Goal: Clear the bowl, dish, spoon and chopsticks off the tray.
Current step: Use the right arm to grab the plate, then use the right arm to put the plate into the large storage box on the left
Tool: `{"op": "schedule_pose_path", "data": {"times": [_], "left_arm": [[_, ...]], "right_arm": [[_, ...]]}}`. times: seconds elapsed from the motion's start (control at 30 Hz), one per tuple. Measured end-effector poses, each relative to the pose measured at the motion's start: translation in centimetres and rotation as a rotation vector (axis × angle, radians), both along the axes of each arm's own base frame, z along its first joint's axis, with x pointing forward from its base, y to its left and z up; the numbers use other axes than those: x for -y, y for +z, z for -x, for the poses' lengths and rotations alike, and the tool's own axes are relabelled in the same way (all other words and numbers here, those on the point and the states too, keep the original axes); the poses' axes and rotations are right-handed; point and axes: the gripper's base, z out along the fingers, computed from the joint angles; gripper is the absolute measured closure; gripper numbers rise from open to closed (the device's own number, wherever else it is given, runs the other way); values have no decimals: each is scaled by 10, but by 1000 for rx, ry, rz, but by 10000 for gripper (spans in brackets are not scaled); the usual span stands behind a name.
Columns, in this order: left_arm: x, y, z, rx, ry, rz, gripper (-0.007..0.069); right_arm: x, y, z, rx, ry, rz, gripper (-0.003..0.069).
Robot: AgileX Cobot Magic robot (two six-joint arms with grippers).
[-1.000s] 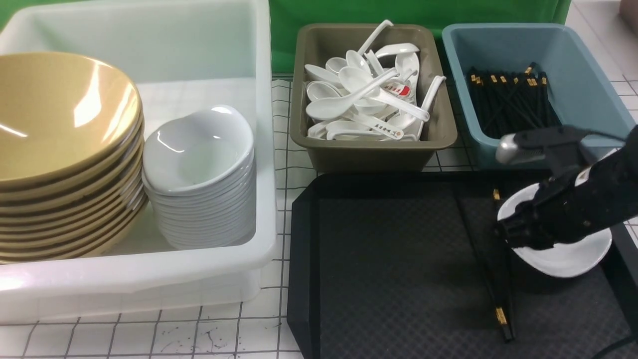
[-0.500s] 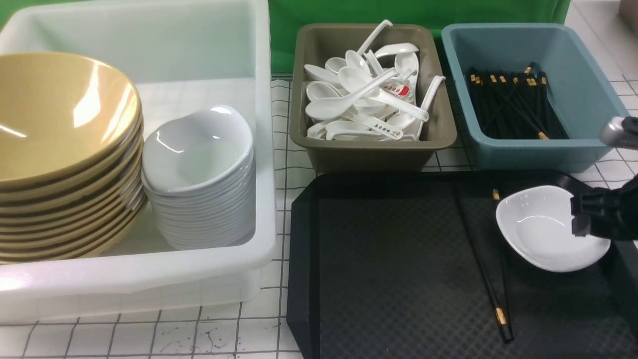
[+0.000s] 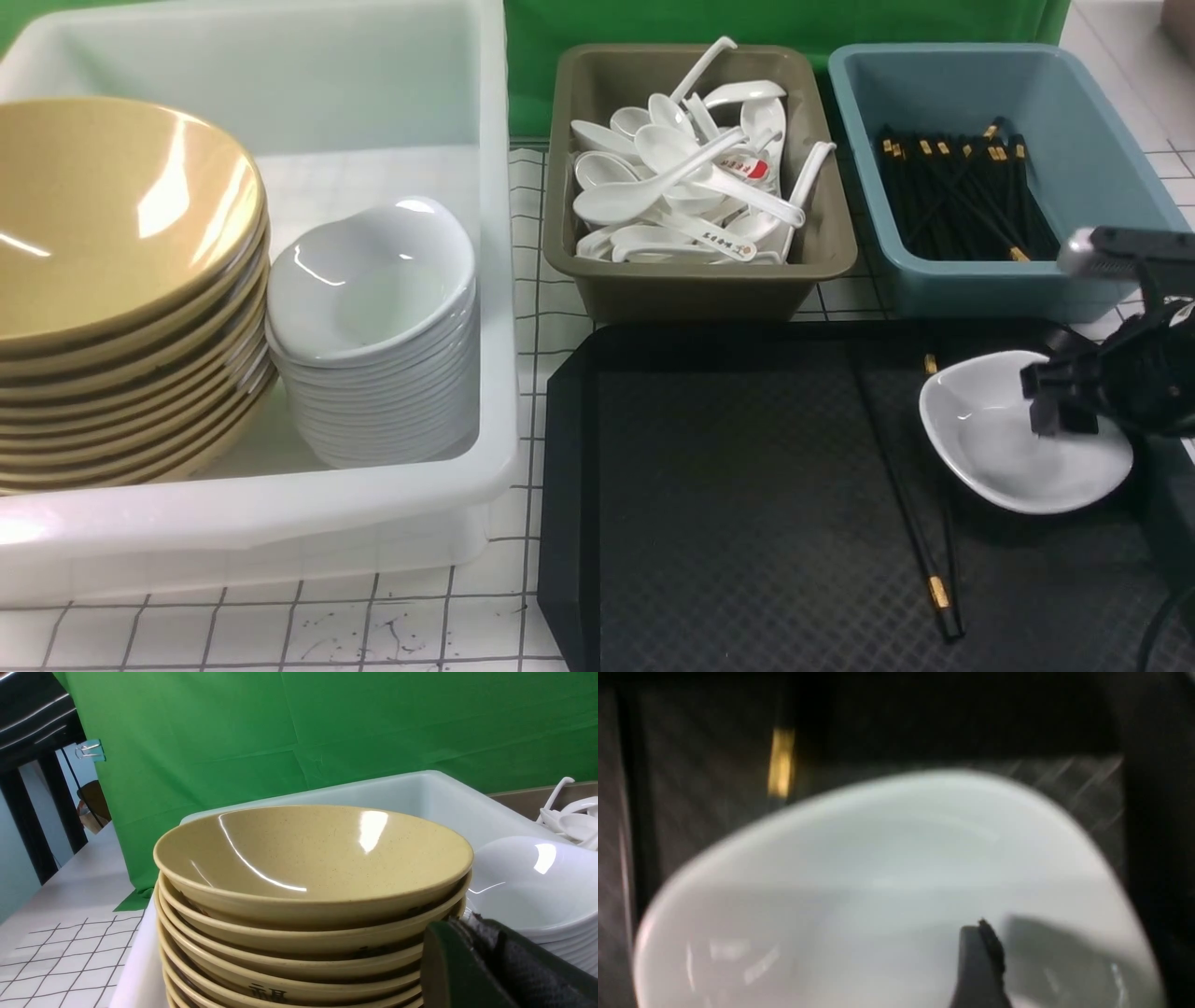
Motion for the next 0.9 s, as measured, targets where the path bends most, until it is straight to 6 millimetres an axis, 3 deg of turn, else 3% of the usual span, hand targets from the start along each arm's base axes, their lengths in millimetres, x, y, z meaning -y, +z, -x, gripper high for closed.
{"op": "schedule_pose_path", "data": {"times": [0.1, 0.2, 0.27, 0.37, 0.47, 0.53, 0.63, 0.67, 0.77, 0.83, 0.9], "left_arm": [[0, 0, 0, 0, 0, -1, 638], [0, 0, 0, 2, 2, -7, 638], [0, 0, 0, 2, 2, -7, 638], [0, 0, 0, 2, 3, -8, 638], [0, 0, 0, 2, 3, -8, 638], [0, 0, 0, 2, 3, -8, 638], [0, 0, 0, 3, 2, -8, 638], [0, 0, 0, 3, 2, -8, 638], [0, 0, 0, 4, 2, -9, 638], [0, 0, 0, 4, 1, -9, 638], [0, 0, 0, 4, 1, -9, 638]], "right_arm": [[-4, -1, 2, -33, 52, 9, 265], [-11, 3, 4, -47, 89, 1, 410], [-12, 9, 5, -41, 89, -8, 439], [-16, 41, 13, -11, 125, -24, 552], [-23, 72, 23, 51, 162, -41, 590], [-43, 114, 34, 193, 224, -97, 591], [-80, 151, 40, 349, 301, -203, 591], [-104, 166, 42, 428, 342, -266, 591], [-145, 179, 39, 533, 401, -341, 591], [-199, 183, 33, 622, 479, -393, 591], [-227, 181, 26, 643, 514, -411, 591]]}}
